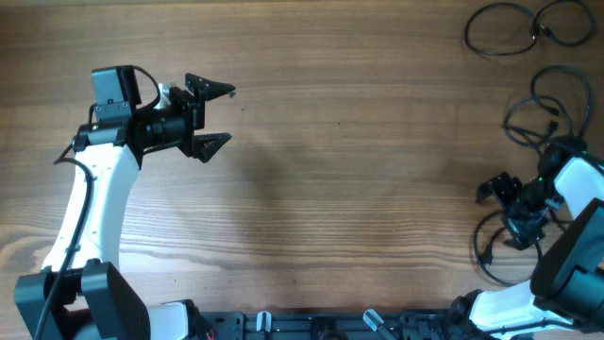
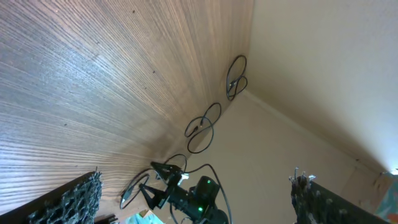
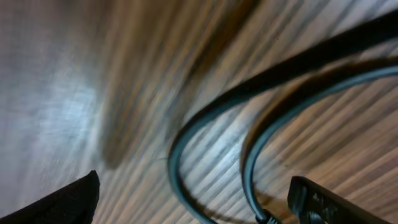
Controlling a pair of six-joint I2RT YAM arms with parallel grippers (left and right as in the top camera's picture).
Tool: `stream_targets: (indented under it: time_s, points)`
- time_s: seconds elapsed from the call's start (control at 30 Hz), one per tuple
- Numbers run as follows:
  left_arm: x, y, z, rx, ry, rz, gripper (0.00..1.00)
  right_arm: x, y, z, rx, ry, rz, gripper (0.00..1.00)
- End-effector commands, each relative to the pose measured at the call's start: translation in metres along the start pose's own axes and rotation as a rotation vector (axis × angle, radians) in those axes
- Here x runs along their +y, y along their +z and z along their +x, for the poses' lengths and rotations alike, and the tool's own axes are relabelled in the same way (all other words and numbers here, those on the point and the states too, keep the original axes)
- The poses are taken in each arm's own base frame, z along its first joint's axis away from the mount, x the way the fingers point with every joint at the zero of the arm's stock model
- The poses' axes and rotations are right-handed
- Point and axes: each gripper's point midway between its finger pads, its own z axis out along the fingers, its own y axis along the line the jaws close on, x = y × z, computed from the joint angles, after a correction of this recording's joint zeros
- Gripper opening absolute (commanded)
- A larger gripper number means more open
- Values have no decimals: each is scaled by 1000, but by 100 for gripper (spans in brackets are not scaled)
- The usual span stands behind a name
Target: Untangle cables
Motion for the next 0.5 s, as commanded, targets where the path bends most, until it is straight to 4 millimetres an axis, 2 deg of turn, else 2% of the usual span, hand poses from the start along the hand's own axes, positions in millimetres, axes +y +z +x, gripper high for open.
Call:
stream_targets:
  time_s: [0.0,0.07,0.1,0.13,0.23,0.33,0.47]
  points:
    - [0,2,-1,-4,27,-4,100,-15,7,-5,-50,70,71,99]
    - [0,2,-1,-4,27,-4,100,-11,8,-10,-73,73,51,93]
    - [0,2,-1,-4,27,-4,100,-9,9,-13,-87,81,41,86]
    - [0,2,-1,-4,27,-4,100,-5,12,-18,-110,87,21,68]
    - [0,2,-1,-4,27,-4,100,5,17,-18,-106,84,-42,65]
    - [0,2,-1,-4,26,-4,100,25,15,-17,-79,134,-151,63]
    - [0,2,-1,-4,27,-4,100,70,2,-18,-16,194,-392,49]
